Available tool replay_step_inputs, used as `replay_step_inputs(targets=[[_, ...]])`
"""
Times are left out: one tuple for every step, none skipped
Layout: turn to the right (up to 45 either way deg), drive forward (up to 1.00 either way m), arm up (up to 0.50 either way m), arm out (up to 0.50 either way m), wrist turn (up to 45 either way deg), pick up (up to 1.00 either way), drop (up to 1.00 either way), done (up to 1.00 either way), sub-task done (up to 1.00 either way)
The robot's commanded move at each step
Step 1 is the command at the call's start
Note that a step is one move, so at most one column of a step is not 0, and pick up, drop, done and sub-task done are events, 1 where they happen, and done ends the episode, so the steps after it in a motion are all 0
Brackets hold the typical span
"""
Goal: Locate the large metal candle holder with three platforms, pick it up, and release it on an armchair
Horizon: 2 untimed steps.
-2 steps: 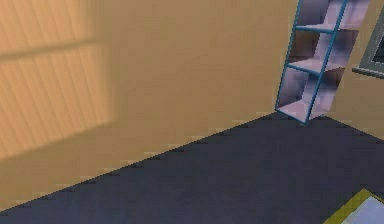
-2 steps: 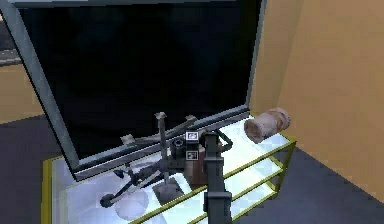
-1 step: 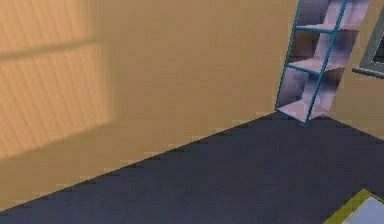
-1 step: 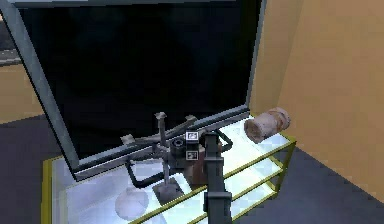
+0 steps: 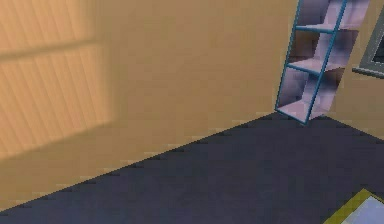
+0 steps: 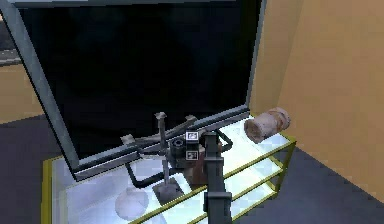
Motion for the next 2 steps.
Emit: replay_step_inputs(targets=[[0.0,0.00,0.00,0.00,0.0,1.00,0.00,0.00,0.00],[0.0,0.00,0.10,0.00,0.0,0.00,0.00,0.00,0.00]])
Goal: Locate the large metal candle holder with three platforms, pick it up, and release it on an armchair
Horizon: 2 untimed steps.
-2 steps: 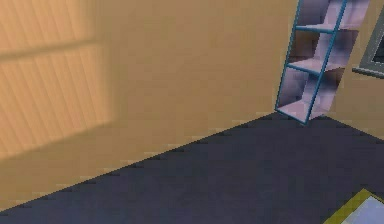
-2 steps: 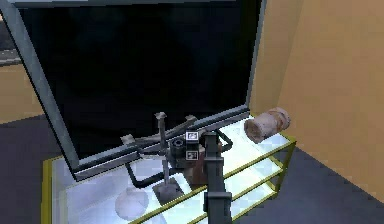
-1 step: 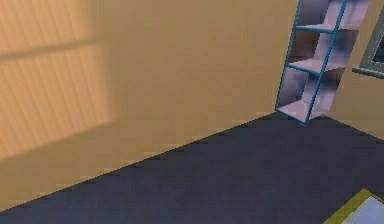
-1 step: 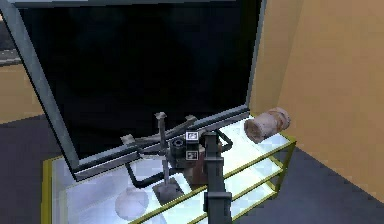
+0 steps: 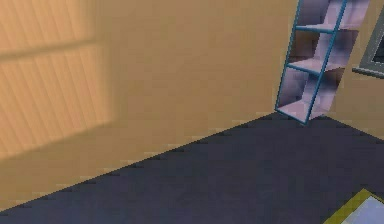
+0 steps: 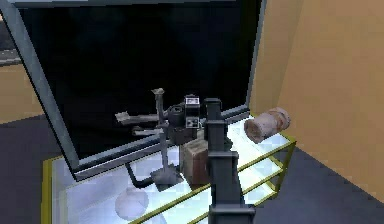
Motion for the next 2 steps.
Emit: replay_step_inputs(targets=[[0.0,0.00,0.10,0.00,0.0,0.00,0.00,0.00,0.00],[0.0,0.00,0.00,0.00,-45.0,0.00,0.00,0.00,0.00]])
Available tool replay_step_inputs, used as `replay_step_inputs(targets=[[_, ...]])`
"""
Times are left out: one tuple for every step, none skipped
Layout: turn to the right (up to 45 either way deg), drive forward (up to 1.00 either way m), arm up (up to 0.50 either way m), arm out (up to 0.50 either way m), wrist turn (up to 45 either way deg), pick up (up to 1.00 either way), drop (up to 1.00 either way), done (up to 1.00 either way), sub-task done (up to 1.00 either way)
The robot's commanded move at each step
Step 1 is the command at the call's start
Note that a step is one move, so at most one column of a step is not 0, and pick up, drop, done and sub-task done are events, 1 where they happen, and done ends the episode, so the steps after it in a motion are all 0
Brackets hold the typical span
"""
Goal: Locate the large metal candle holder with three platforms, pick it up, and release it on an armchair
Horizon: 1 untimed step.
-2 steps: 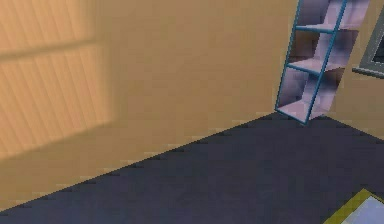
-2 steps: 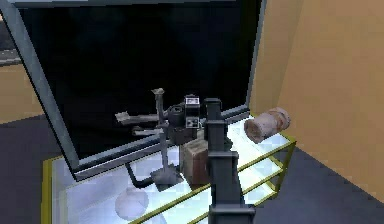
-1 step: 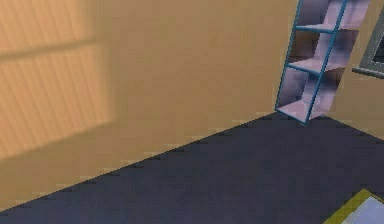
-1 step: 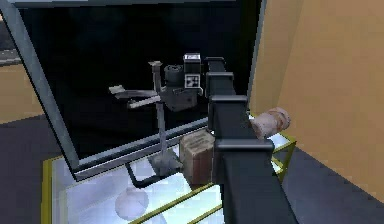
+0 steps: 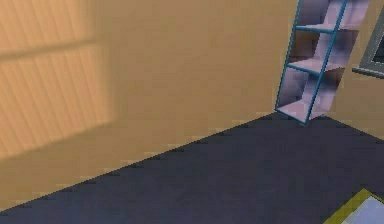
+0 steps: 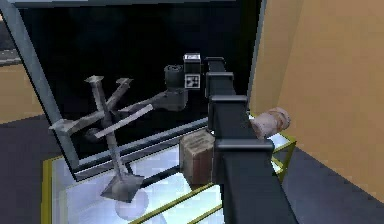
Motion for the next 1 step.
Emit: replay_step_inputs(targets=[[0.0,0.00,0.00,0.00,-45.0,0.00,0.00,0.00,0.00]])
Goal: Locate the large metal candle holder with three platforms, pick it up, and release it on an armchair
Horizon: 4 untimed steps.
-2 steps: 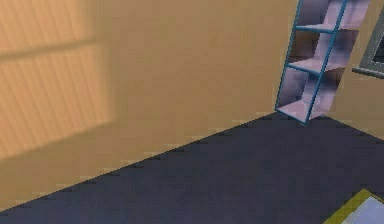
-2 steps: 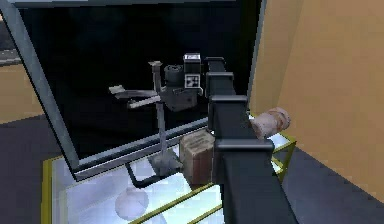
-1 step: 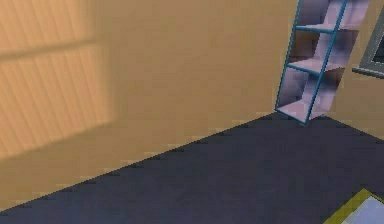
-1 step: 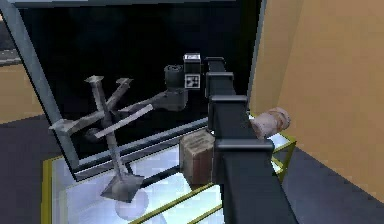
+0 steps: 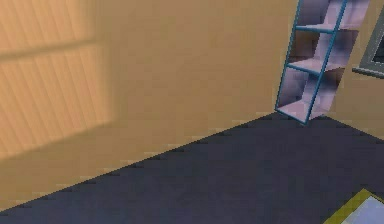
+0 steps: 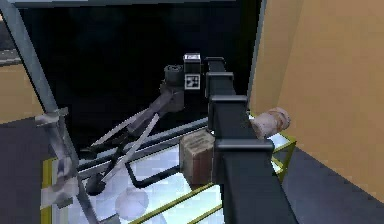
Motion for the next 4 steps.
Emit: replay_step_inputs(targets=[[0.0,0.00,0.00,0.00,-6.0,0.00,0.00,0.00,0.00],[0.0,0.00,0.00,-0.30,0.0,0.00,0.00,0.00,0.00],[-45.0,0.00,0.00,0.00,0.0,0.00,0.00,0.00,0.00],[-33.0,0.00,0.00,0.00,0.0,0.00,0.00,0.00,0.00]])
